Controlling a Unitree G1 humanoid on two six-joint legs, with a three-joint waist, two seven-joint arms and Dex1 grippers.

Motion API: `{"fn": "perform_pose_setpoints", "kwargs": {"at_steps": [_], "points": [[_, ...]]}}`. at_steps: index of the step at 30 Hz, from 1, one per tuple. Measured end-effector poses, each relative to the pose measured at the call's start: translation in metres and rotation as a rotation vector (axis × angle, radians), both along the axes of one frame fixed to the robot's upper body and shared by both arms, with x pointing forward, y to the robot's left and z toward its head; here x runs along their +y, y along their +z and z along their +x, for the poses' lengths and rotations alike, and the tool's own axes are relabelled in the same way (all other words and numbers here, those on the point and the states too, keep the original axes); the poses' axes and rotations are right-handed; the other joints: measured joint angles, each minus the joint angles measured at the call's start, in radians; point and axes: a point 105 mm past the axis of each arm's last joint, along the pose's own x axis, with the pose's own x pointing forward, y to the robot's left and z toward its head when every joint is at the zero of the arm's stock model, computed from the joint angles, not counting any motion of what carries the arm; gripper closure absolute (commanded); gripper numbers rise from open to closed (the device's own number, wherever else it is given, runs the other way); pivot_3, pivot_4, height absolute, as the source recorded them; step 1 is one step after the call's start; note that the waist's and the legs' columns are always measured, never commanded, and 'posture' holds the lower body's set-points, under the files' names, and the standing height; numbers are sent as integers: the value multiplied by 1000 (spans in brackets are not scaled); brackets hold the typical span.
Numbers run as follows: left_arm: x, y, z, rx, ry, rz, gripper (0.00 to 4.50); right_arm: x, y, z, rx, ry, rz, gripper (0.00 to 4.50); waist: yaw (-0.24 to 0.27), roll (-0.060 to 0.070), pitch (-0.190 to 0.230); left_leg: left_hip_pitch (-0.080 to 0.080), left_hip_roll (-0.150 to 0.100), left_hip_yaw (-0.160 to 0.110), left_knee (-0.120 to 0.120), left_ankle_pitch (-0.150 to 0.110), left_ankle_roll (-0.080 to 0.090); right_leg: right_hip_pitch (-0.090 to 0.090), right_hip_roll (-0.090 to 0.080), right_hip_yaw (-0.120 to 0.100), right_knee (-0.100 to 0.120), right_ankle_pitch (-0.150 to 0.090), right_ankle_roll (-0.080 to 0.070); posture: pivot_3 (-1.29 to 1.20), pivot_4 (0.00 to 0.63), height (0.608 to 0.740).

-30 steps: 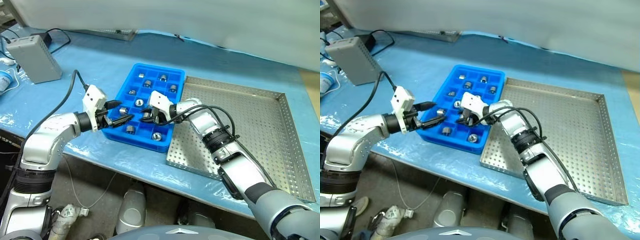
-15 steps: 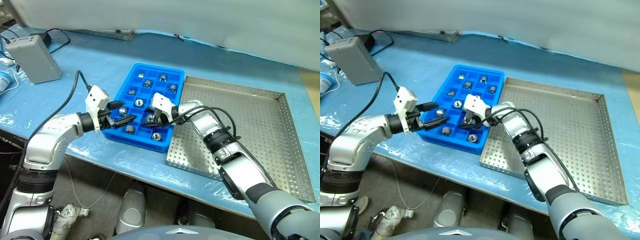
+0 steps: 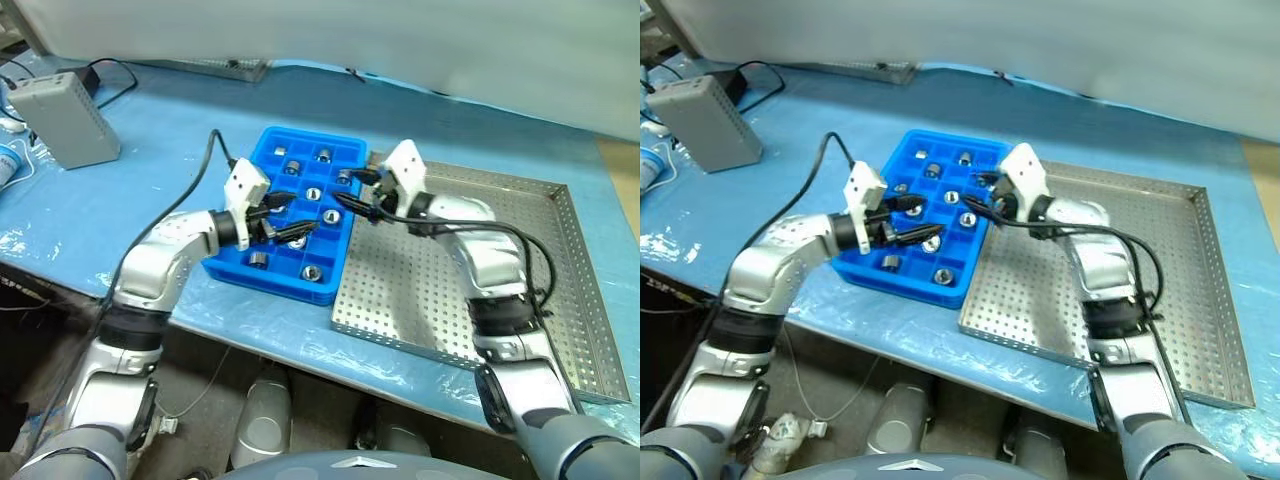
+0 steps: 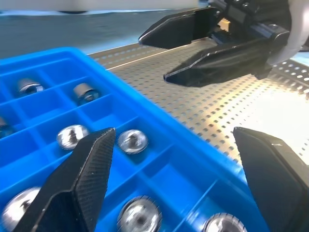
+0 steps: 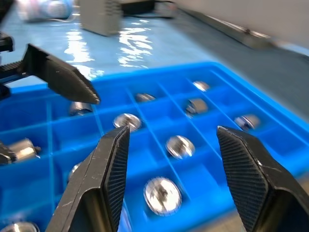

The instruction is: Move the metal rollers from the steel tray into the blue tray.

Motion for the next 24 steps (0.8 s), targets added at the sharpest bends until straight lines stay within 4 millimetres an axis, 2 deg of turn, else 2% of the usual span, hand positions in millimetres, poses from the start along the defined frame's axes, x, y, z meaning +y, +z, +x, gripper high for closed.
{"fn": "perform_pose_setpoints", "kwargs": {"at_steps": [3,6,10,14,20,24], "points": [[-7,-7,3,19,-44,6,386,-27,-24,-9,69,-127,-29,1547,-38,0,0,0,0,0,0,0,-1,0,0,0,0,0,1,126,150,740],[-15,-7,9,26,-78,-7,386,-43,-36,-17,100,-222,-39,1547,-79,0,0,1,0,0,-1,1,-2,0,0,0,0,-4,7,94,150,740],[-27,-2,16,11,-105,-30,386,-50,-38,-22,92,-294,-46,1547,-123,0,0,2,-1,0,-1,1,-2,0,0,0,-1,-3,7,69,150,740],[-35,-13,18,35,-115,-37,386,-63,-41,-21,79,-407,-51,1547,-141,0,0,1,-1,0,-2,1,-1,0,0,-1,-3,-2,4,70,150,740],[-31,-18,22,33,-92,-24,386,-77,-47,-23,88,-488,-45,1547,-152,0,0,0,-2,0,-2,-1,2,1,0,-1,-6,1,1,77,150,740],[-27,-20,23,33,-87,-11,386,-75,-43,-19,70,-508,-22,1547,-156,0,0,0,-2,0,-2,-1,2,1,-1,-1,-6,1,1,93,150,740]]}}
